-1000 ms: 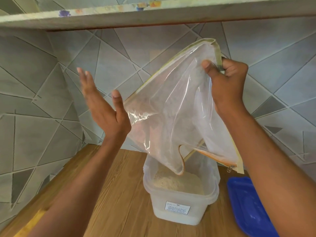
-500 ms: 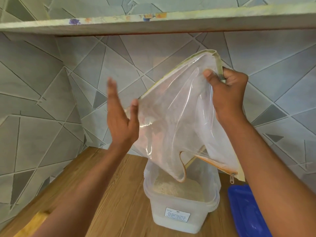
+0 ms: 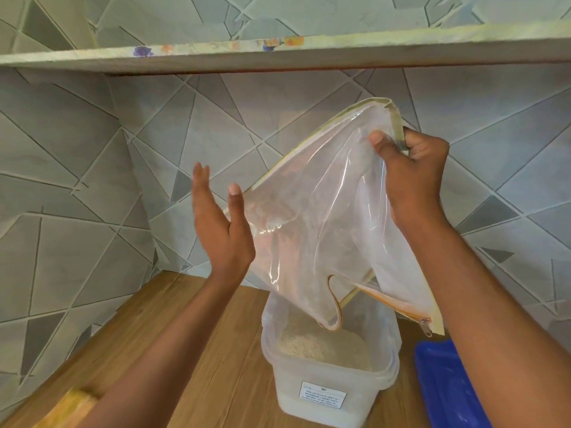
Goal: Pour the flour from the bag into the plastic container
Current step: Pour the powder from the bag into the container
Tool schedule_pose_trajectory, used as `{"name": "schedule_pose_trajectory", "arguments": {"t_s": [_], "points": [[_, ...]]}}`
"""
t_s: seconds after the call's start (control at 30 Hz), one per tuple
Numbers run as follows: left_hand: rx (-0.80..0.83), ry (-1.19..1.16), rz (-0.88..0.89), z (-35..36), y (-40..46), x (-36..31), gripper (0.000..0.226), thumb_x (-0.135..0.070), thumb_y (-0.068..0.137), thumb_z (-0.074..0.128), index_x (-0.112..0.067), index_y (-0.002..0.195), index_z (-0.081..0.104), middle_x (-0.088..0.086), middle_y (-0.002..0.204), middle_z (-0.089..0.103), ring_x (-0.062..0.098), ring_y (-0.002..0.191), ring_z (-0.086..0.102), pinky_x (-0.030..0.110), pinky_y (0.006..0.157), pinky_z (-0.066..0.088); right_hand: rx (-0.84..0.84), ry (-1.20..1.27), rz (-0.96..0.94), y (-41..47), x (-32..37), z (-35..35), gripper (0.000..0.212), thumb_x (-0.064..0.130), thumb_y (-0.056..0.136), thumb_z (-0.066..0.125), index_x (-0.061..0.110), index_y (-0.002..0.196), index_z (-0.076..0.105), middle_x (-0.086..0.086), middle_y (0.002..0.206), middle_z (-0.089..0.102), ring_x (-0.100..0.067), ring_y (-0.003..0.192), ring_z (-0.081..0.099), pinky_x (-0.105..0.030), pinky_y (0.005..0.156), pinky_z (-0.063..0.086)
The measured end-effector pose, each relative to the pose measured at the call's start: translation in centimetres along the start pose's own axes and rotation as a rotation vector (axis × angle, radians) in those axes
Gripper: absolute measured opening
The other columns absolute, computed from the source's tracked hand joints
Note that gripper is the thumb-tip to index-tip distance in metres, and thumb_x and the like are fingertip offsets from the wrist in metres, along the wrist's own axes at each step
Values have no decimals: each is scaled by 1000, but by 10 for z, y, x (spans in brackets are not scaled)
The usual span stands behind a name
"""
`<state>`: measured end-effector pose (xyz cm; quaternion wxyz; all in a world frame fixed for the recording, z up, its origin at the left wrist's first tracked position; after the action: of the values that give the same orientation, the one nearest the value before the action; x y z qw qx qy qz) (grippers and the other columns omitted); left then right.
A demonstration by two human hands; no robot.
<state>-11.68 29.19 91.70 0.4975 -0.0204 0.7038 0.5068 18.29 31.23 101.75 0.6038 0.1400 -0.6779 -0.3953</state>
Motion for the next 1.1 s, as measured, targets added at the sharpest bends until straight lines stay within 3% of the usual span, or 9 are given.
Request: {"name": "schedule_pose_trajectory", "arguments": {"t_s": [0.07,0.13,0.2,0.3,0.4,0.5,0.63,0.83,1.1], "points": [[23,26,-28,2,0,2,55,-57,103,39,-30,150,40,-18,153,40,7,142,40,38,115,32,-6,-11,-3,-1,0,-2,22,24,91,74,11,74,69,2,66,58,-7,65,57,-33,71,59],[202,-56,-129,18,-5,11,53,-69,98,34,-27,118,60,-10,118,60,8,110,56,35,100,41,-6,-18,2,-1,1,-3,23,25,91,74,19,70,66,11,62,58,-3,63,57,-28,69,59],[95,-48,-146,6,-5,15,52,-60,102,38,-24,136,55,-5,139,55,9,131,48,40,114,36,-6,-21,14,-1,0,-4,25,26,91,74,26,67,65,21,57,57,-1,62,59,-22,67,58],[-139,123,95,-20,3,-2,68,-39,104,45,-13,161,19,6,171,11,19,158,7,49,127,16,-2,-6,6,-2,1,-6,24,24,91,74,27,68,65,22,58,58,0,63,60,-20,67,58],[290,70,9,19,-2,11,67,-59,102,38,-20,156,37,-10,157,41,17,149,36,41,120,33,5,18,-4,-2,3,-5,19,20,91,74,22,72,69,24,56,59,1,62,59,-21,68,57],[143,57,63,4,-4,6,64,-56,103,40,-25,159,29,-9,163,35,9,150,32,38,122,31,5,45,-7,0,2,-4,13,19,90,74,15,78,72,22,57,61,0,63,59,-22,68,57],[347,80,-39,24,-4,12,77,-75,95,28,-25,148,51,-1,150,55,18,140,49,41,118,36,10,51,2,0,-3,-1,11,19,91,73,11,85,74,18,64,63,1,65,62,-18,66,56],[338,46,-46,20,-5,16,61,-65,99,33,-26,123,73,-10,124,73,8,115,66,51,113,43,20,60,-4,0,-3,1,12,19,91,73,11,82,74,14,65,64,0,65,62,-19,67,56],[677,29,3,41,24,24,45,-49,89,70,-24,127,67,-10,120,71,11,111,66,18,87,45,28,72,-17,5,2,-5,22,16,91,73,26,72,69,26,56,62,4,62,63,-15,65,53]]}}
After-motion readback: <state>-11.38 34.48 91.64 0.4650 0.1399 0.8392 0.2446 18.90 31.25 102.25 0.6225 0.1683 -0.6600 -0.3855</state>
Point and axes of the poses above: each hand's wrist, its own y-axis towards the middle knuckle, its own z-axis out of the palm, x = y × z, the point moved 9 cm from there along y, towards the middle knuckle
